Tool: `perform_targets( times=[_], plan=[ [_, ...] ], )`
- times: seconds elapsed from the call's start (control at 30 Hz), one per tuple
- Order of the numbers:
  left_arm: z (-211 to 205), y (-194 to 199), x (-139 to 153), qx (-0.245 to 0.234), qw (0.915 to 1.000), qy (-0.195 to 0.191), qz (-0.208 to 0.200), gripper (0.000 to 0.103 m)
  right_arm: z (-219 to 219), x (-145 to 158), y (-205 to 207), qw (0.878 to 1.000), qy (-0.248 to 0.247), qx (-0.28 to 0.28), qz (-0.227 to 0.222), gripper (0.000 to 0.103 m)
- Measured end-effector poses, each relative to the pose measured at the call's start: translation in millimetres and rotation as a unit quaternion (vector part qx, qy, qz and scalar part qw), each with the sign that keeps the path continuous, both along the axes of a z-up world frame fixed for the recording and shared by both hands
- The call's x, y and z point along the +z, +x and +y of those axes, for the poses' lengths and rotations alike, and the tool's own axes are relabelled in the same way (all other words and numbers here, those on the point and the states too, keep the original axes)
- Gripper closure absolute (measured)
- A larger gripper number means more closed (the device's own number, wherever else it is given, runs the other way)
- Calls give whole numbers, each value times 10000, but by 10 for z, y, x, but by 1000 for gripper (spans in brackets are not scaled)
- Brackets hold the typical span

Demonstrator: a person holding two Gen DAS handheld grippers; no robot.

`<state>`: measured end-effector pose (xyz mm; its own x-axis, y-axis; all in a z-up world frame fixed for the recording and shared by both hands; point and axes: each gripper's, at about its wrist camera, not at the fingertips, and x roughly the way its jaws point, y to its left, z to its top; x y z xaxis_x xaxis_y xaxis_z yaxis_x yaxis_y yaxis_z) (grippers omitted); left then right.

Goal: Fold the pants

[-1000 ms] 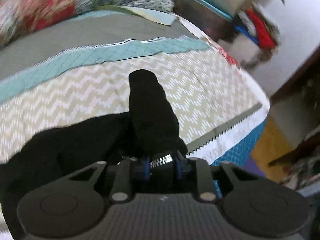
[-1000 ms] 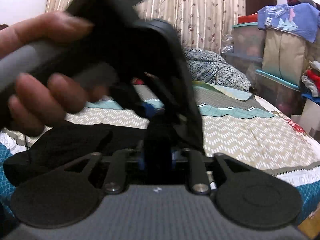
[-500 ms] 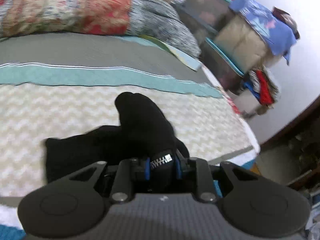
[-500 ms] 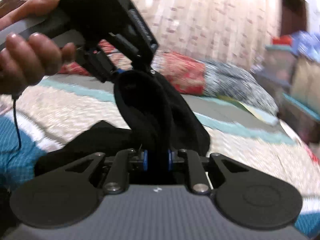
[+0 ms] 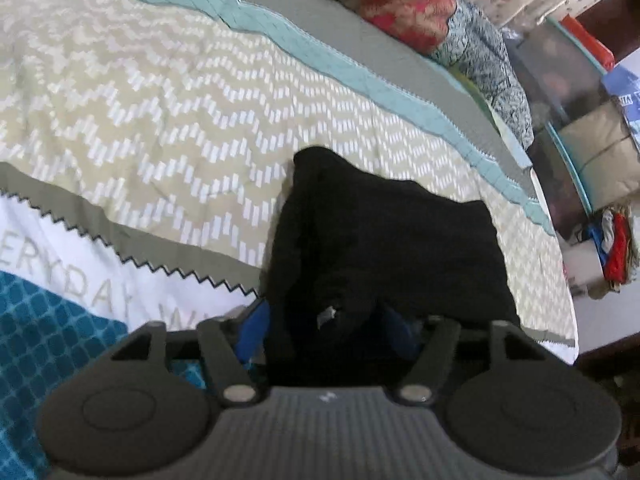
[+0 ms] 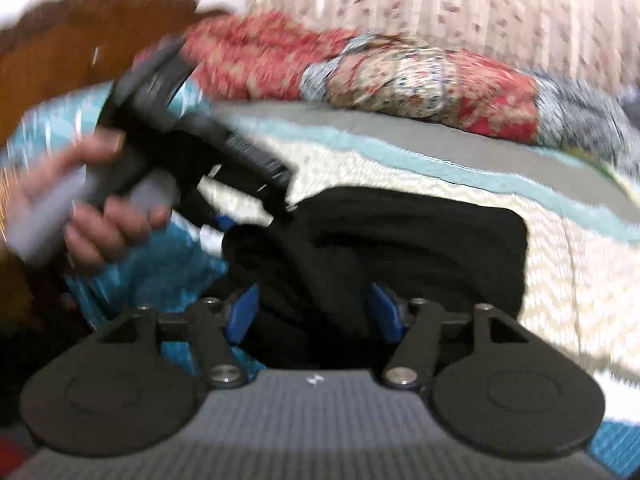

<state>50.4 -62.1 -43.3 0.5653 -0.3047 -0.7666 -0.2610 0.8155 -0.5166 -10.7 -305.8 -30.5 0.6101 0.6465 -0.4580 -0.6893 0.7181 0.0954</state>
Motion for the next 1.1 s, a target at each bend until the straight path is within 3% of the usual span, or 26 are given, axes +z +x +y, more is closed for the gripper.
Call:
perform_targets(
  times=[0.13, 0.17, 0.2, 0.23, 0.33, 0.43, 0.53, 0.7, 0.83, 1.1],
  plan=[
    [-38, -156, 140, -81, 9996, -118, -233, 24, -412, 35, -20, 9948, 793, -523, 357, 40],
    [-105, -194, 177, -170, 9993, -18, -324, 24, -486, 15, -11, 9921, 928, -677, 499, 43],
    [-183, -224, 196, -253, 9989, 147, -359, 24, -545, -17, 31, 9890, 1025, -826, 673, 53],
    [-261, -233, 189, -316, 9983, 367, -335, 26, -562, -70, 76, 9859, 1054, -953, 884, 65],
    [-435, -226, 79, -510, 9923, 1128, 1, 29, -549, -360, 213, 9714, 957, -1264, 1770, 73],
    [-410, -284, -110, -447, 9937, 1009, 191, 25, -431, -678, 211, 9566, 686, -1447, 2437, 73],
    [-363, -367, -150, -328, 9954, 891, 136, 24, -407, -645, 113, 9603, 710, -1434, 2286, 72],
    [-393, -415, -101, -274, 9944, 1014, 111, 18, -531, -586, 92, 9568, 852, -1435, 2380, 72],
    [-418, -463, 16, -251, 9939, 1074, 70, 18, -657, -578, 234, 9562, 962, -1458, 2348, 61],
    [-588, -663, 316, -197, 9856, 1670, -181, 18, -873, -437, 150, 9471, 1235, -1752, 2388, 51]
  ],
)
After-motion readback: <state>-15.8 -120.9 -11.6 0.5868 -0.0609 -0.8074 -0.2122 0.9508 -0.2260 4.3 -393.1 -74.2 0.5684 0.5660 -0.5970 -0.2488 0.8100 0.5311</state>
